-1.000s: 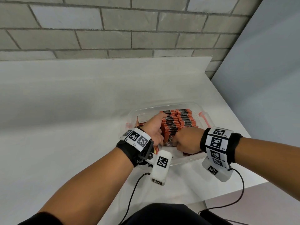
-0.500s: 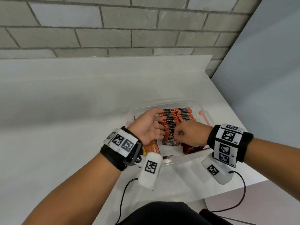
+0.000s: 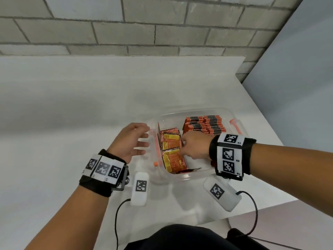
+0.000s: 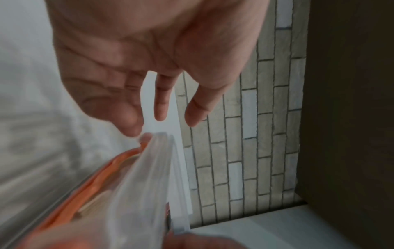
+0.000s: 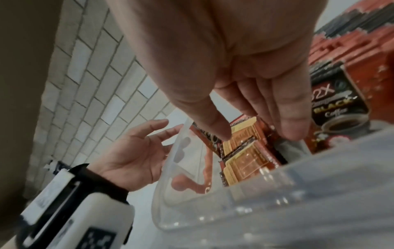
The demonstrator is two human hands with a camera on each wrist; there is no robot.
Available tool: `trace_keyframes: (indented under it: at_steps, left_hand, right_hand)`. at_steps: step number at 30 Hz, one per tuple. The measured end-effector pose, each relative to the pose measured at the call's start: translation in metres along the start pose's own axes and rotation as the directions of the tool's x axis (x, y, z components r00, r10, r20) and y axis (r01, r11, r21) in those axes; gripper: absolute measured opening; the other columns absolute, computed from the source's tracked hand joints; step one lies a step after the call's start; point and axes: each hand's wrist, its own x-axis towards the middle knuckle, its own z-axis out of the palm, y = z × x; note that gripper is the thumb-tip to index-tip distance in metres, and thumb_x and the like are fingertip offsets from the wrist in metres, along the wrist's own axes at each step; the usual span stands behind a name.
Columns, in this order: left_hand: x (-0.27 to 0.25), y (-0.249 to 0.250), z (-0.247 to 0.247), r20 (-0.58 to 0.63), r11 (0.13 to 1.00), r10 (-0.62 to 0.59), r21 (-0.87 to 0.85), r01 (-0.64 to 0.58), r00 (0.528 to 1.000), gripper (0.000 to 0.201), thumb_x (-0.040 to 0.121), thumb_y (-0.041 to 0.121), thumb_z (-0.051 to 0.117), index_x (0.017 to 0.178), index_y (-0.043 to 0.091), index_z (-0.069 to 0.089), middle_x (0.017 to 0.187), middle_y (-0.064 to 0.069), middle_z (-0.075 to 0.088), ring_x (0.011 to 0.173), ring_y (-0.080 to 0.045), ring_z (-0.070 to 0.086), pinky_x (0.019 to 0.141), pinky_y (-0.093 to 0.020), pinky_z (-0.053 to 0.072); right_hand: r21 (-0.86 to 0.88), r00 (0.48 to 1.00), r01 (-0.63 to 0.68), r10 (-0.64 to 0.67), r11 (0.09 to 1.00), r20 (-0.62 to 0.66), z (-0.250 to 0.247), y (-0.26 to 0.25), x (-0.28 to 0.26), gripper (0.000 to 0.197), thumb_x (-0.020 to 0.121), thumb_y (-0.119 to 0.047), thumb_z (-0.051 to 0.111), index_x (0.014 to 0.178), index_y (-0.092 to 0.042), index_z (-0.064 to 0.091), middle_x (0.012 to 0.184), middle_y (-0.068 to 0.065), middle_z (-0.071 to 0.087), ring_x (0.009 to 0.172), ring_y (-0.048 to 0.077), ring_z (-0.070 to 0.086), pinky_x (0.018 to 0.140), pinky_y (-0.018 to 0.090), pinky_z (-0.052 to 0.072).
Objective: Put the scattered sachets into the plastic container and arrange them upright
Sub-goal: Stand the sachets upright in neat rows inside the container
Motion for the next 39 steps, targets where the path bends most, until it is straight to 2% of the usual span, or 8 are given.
trace_keyframes:
  at_steps: [4,6,9,13,28,31,34,39]
  left_hand:
    - [0.003,-0.01,0.006,0.064,1.0,-0.009,-0.008,0.009,0.998,0.023,0.09,0.018,0.065,0.111,0.019,0.058,0.091,-0.008,0.063,0.067,-0.021,0.058,0.052,-0.027,0.05]
    - [0.005,-0.011,0.006,0.069,1.0,-0.002,-0.023,0.004,0.998,0.022,0.09,0.011,0.063,0.109,0.02,0.057,0.09,-0.01,0.063,0.066,-0.021,0.057,0.05,-0.027,0.05]
    - [0.007,-0.013,0.004,0.093,0.999,0.006,-0.049,-0.002,0.996,0.024,0.089,0.009,0.063,0.109,0.02,0.057,0.089,-0.011,0.063,0.066,-0.021,0.057,0.051,-0.027,0.05]
    - [0.009,-0.014,0.002,0.111,0.999,0.015,-0.05,-0.009,0.994,0.025,0.089,0.013,0.065,0.112,0.021,0.056,0.085,-0.007,0.063,0.064,-0.019,0.057,0.051,-0.027,0.05]
    - [0.015,-0.022,-0.002,0.14,0.997,0.03,-0.074,-0.02,0.99,0.028,0.088,0.022,0.069,0.114,0.023,0.057,0.092,-0.008,0.063,0.066,-0.018,0.058,0.054,-0.028,0.047]
    - [0.015,-0.023,-0.003,0.14,0.997,0.036,-0.076,-0.026,0.99,0.028,0.088,0.022,0.069,0.114,0.023,0.057,0.092,-0.008,0.063,0.066,-0.017,0.058,0.054,-0.028,0.046]
    - [0.016,-0.024,-0.003,0.135,0.997,0.045,-0.074,-0.035,0.99,0.029,0.087,0.024,0.07,0.113,0.023,0.058,0.094,-0.008,0.063,0.065,-0.016,0.058,0.054,-0.027,0.047]
    - [0.016,-0.025,-0.002,0.133,0.996,0.049,-0.08,-0.038,0.99,0.028,0.087,0.024,0.069,0.113,0.024,0.057,0.094,-0.008,0.064,0.066,-0.017,0.058,0.055,-0.028,0.047]
  right_hand:
    - [0.119,0.993,-0.099,0.091,0.988,0.069,0.008,-0.017,0.001,0.043,0.094,-0.016,0.055,0.135,-0.006,0.048,0.103,0.009,0.062,0.099,0.026,0.059,0.064,0.024,0.041]
    - [-0.052,0.993,-0.078,0.083,0.996,0.081,0.013,-0.019,0.003,0.046,0.095,-0.018,0.054,0.14,-0.013,0.042,0.117,0.008,0.062,0.109,0.025,0.057,0.076,0.025,0.042]
    - [0.252,0.976,-0.217,0.206,0.943,0.068,0.019,-0.02,0.015,0.037,0.091,-0.011,0.06,0.127,-0.002,0.053,0.101,0.01,0.06,0.103,0.027,0.06,0.089,0.029,0.05]
    - [0.251,0.966,-0.255,0.254,0.934,0.037,0.02,-0.018,0.022,0.029,0.087,-0.011,0.065,0.113,-0.003,0.055,0.105,0.013,0.063,0.096,0.027,0.065,0.08,0.038,0.058]
    - [0.248,0.977,-0.108,0.149,0.963,-0.152,0.017,-0.012,0.019,0.063,0.083,-0.024,0.07,0.135,-0.006,0.037,0.105,0.004,0.056,0.09,0.017,0.056,0.069,0.026,0.048]
    - [0.343,0.982,-0.092,0.143,0.935,-0.126,0.014,-0.014,0.02,0.028,0.089,-0.02,0.063,0.109,-0.004,0.052,0.073,0.004,0.05,0.055,0.013,0.046,0.048,0.024,0.035]
    - [0.356,0.983,-0.062,0.12,0.932,-0.142,0.013,-0.014,0.022,0.016,0.088,-0.018,0.063,0.082,-0.008,0.052,0.066,0.008,0.046,0.048,0.016,0.041,0.049,0.03,0.034]
    - [0.416,0.985,-0.033,0.1,0.909,-0.14,0.015,-0.017,0.03,0.026,0.085,-0.02,0.065,0.104,-0.004,0.059,0.082,0.007,0.064,0.061,0.015,0.061,0.058,0.029,0.052]
